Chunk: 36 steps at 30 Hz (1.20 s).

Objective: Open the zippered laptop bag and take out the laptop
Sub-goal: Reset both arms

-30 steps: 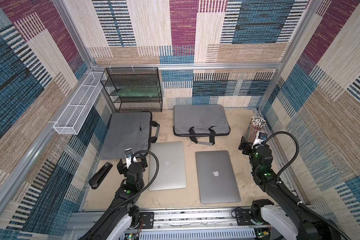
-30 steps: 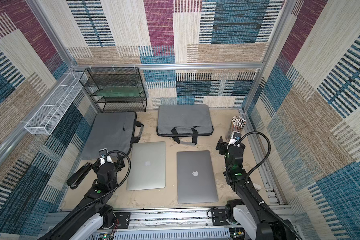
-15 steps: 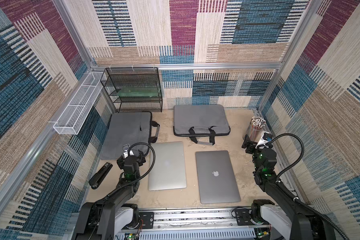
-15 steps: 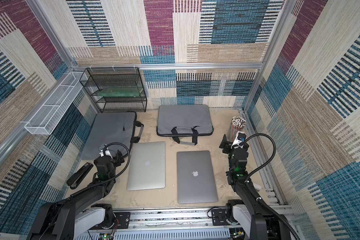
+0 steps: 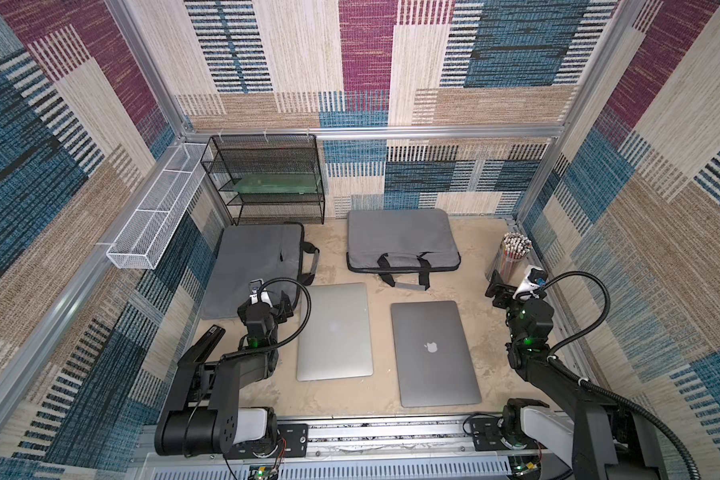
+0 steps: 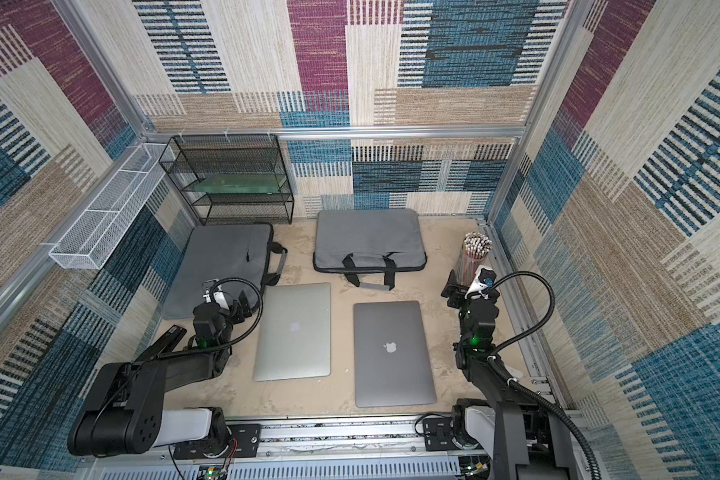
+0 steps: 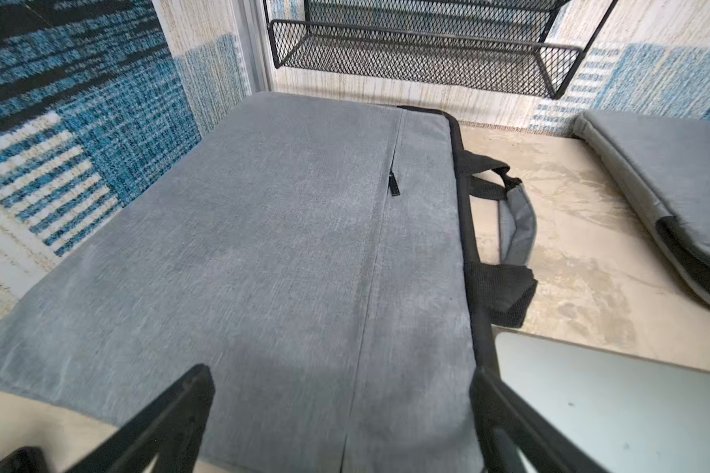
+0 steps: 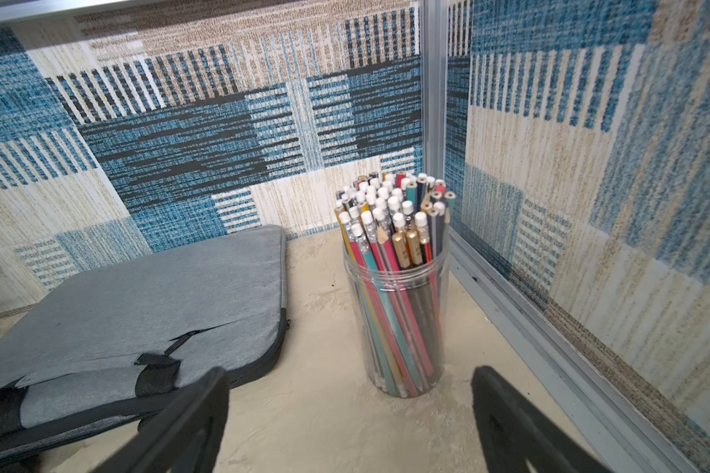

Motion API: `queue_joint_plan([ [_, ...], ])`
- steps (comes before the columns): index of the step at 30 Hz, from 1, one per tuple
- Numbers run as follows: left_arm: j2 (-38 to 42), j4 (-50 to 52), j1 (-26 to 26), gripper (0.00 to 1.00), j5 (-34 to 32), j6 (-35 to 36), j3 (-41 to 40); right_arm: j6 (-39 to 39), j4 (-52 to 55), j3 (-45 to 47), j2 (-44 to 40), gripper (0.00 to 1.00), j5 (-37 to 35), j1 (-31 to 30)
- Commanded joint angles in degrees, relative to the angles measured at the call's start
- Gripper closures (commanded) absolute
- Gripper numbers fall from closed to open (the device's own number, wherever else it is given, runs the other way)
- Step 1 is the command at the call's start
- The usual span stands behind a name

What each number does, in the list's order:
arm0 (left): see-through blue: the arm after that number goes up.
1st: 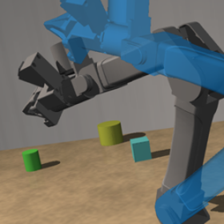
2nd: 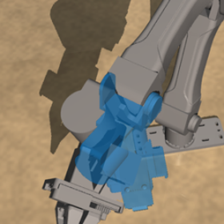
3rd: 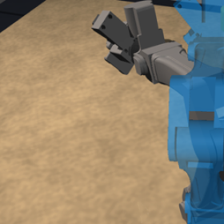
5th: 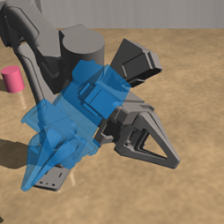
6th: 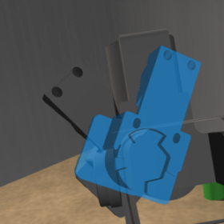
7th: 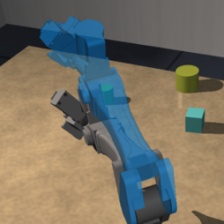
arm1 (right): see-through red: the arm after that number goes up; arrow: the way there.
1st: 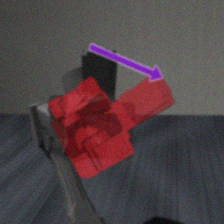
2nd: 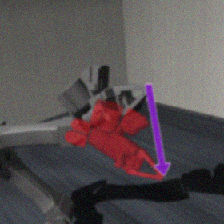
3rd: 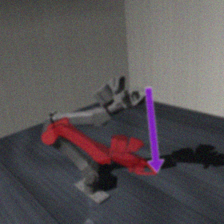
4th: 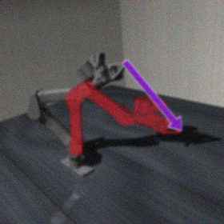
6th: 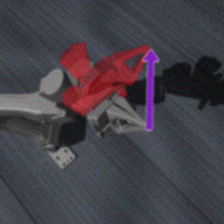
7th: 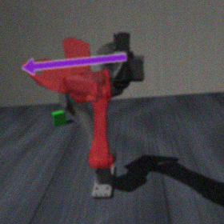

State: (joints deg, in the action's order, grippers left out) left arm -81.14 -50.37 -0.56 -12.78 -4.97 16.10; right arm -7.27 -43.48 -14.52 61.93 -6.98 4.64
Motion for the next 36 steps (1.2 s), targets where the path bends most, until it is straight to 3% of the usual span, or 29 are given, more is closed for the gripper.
queue_joint_plan([
  [1, -6.4, -8.7, -0.3, 0.01, 3.9, 2.8, 1.2, 0.1, -5.5, 0.2, 1.4, 0.05, 1.3, 0.3],
  [3, -4.3, 0.2, -0.5, 0.01, 6.7, 3.1, 4.1, 0.1, -7.0, 0.5, 2.6, 0.05, 1.7, 0.3],
  [6, -6.6, 1.8, -0.8, 0.0, 12.3, 5.6, 7.2, 0.3, -9.8, 0.9, 4.6, 0.05, 2.5, 0.4],
  [8, -6.6, 11.2, -1.0, 0.01, 14.9, 6.0, 11.5, 0.7, -9.5, 0.4, 5.2, 0.05, 3.7, 0.5],
  [9, -7.1, 6.8, -1.4, 0.0, 15.5, 5.8, 9.8, 1.3, -10.0, 0.3, 5.5, 0.05, 4.5, 0.5],
  [16, -6.7, 8.8, -1.7, 0.01, 16.1, 5.7, 10.3, 3.3, -10.0, -1.5, 7.3, 0.05, 11.0, 0.5],
  [29, -6.7, 8.3, -1.7, 0.01, 16.2, 5.7, 10.1, 4.0, -10.0, 0.0, 6.3, 0.05, 16.0, 2.4],
  [36, -6.7, 8.2, -1.7, 0.01, 16.1, 5.7, 10.1, 4.3, -13.5, 3.3, 8.8, 0.05, 15.0, 2.8],
])
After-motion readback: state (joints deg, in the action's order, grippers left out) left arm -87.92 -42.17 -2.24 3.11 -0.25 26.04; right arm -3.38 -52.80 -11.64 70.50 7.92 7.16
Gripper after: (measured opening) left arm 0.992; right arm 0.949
